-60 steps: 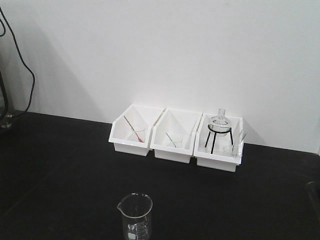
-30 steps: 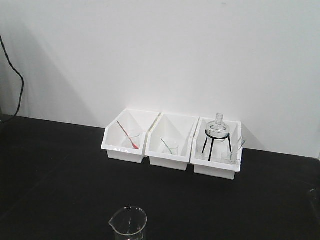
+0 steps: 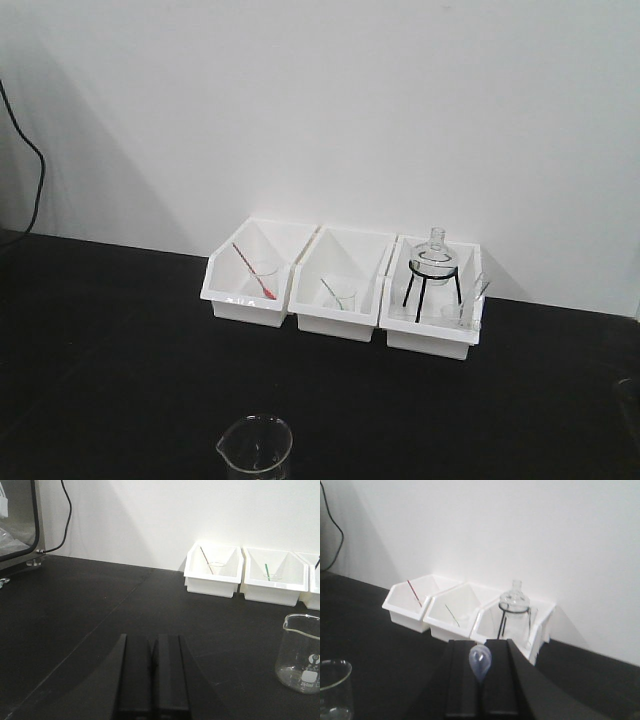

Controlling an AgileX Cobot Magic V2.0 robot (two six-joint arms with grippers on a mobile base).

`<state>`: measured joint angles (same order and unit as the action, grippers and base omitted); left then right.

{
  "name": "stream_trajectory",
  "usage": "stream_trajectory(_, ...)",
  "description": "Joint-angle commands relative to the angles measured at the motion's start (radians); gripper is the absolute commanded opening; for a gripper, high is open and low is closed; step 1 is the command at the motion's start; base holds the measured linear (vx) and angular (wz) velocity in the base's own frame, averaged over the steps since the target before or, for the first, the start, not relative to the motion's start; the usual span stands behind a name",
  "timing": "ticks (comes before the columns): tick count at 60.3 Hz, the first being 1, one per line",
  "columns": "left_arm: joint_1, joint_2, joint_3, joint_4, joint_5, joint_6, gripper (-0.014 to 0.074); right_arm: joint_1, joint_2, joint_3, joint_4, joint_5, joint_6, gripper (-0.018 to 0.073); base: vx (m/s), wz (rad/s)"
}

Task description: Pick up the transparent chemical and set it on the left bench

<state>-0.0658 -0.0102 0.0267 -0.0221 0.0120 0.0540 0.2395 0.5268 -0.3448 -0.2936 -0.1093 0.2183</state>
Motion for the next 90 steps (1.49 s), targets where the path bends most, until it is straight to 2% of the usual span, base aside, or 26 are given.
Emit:
stream_trajectory(1, -0.002, -0.019, 0.016, -0.001, -0.078, -0.008, -0.0003, 0.005, 0.137, -0.088, -0.058, -0.233, -0.001, -0.0003, 0.0, 0.0)
stream_trajectory(6, -0.002, -0.019, 0.016, -0.001, -0.078, -0.008, -0.0003, 0.057, 0.277, -0.163, -0.123, -0.301, 0.023, -0.0003, 0.0, 0.0)
stream_trajectory(11, -0.002, -0.019, 0.016, -0.001, -0.078, -0.008, -0.0003, 0.156, 0.438, -0.26, -0.164, -0.393, 0.02, -0.0003, 0.0, 0.0)
stream_trajectory(15, -0.002, -0.019, 0.016, -0.001, -0.078, -0.008, -0.0003, 0.226, 0.571, -0.348, -0.154, -0.44, 0.002, -0.0003, 0.0, 0.0)
stream_trajectory(25, -0.002, -0.019, 0.016, -0.001, -0.078, -0.008, -0.0003, 0.315, 0.837, -0.553, -0.147, -0.495, -0.016, -0.0003, 0.0, 0.0)
stream_trajectory(33, -0.002, -0.019, 0.016, -0.001, -0.078, -0.008, -0.0003, 0.341, 0.998, -0.673, -0.152, -0.559, -0.014, -0.0003, 0.0, 0.0)
stream_trajectory(40, -0.002, -0.019, 0.016, -0.001, -0.078, -0.008, -0.0003, 0.36, 1.098, -0.743, -0.15, -0.591, 0.035, -0.0003, 0.0, 0.0)
stream_trajectory(56, -0.002, -0.019, 0.016, -0.001, -0.078, -0.008, -0.0003, 0.43, 1.218, -0.761, -0.155, -0.589, 0.038, -0.0003, 0.0, 0.0)
stream_trajectory(71, -0.002, -0.019, 0.016, -0.001, -0.078, -0.008, -0.0003, 0.427, 1.261, -0.761, -0.113, -0.521, 0.033, 0.0011, 0.0, 0.0)
stream_trajectory(80, -0.002, -0.019, 0.016, -0.001, -0.078, -0.008, -0.0003, 0.427, 1.261, -0.761, -0.049, -0.471, 0.033, 0.006, 0.0, 0.0)
stream_trajectory(90, -0.002, -0.019, 0.016, -0.001, -0.078, -0.008, -0.0003, 0.427, 1.286, -0.761, -0.016, -0.453, 0.033, 0.0194, 0.0, 0.0)
